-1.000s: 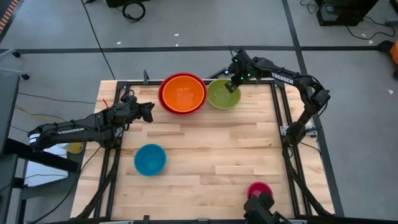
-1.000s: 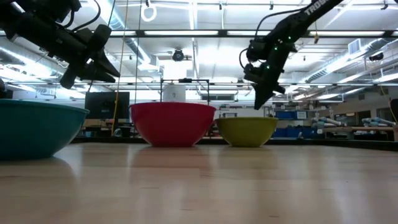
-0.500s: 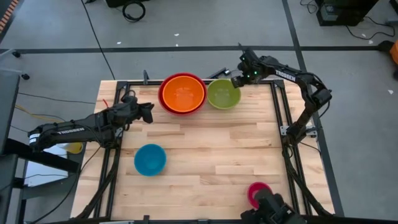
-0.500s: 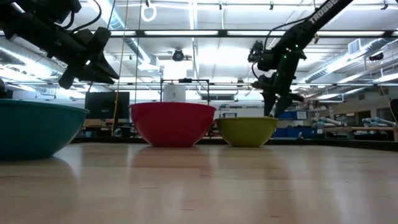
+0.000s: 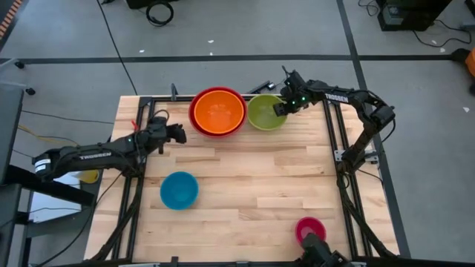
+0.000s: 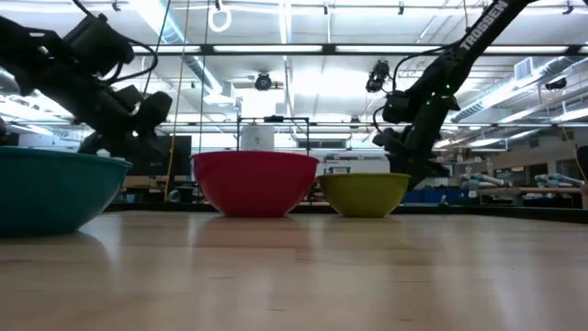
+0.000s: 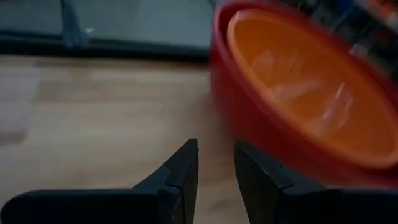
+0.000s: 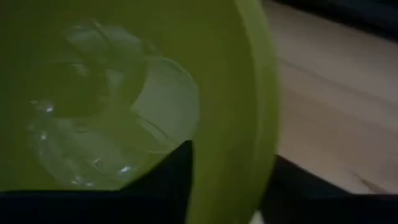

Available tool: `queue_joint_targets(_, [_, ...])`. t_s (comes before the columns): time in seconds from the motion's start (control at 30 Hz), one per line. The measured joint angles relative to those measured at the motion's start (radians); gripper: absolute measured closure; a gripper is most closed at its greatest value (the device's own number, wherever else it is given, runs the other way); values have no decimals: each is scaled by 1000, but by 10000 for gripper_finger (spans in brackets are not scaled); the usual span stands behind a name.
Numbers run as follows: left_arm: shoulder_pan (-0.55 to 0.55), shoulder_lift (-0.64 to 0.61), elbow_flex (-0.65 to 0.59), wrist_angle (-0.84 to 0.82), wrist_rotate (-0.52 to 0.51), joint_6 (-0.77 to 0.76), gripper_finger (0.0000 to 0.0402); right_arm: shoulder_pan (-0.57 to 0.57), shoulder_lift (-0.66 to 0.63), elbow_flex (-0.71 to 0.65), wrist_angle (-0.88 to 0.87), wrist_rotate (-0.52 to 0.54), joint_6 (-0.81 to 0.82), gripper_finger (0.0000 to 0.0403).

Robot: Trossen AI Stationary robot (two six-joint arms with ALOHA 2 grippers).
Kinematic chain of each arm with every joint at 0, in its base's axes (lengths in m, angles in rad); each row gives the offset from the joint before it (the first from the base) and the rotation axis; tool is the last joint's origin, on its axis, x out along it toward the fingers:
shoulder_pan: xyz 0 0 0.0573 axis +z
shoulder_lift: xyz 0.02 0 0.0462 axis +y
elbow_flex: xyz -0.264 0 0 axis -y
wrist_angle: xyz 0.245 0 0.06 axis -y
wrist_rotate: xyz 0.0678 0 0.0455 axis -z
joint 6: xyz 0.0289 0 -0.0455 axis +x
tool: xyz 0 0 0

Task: Nest bowls inside each other
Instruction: Stack the green bowl on the orange bowl

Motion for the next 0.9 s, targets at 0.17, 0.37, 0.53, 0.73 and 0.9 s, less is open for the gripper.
queue_joint_targets(0.17, [49, 113, -2, 189, 0, 56, 298, 2, -17, 13, -53, 12, 11, 383])
queue_joint_targets(0.37, [114, 280, -3, 289, 73, 107, 299, -17, -102, 103, -70, 111, 60, 381])
queue_joint_targets(0.53, [136, 410, -3, 447, 162, 81, 299, 11, -165, 169, 13, 110, 57, 387])
queue_joint_targets(0.73, [136, 541, 22, 657, 195, 82, 299, 103, -150, 188, 156, 78, 88, 384])
queue_joint_targets(0.9, [136, 663, 84, 661, 289, 113, 299, 181, -101, 188, 241, 72, 105, 384])
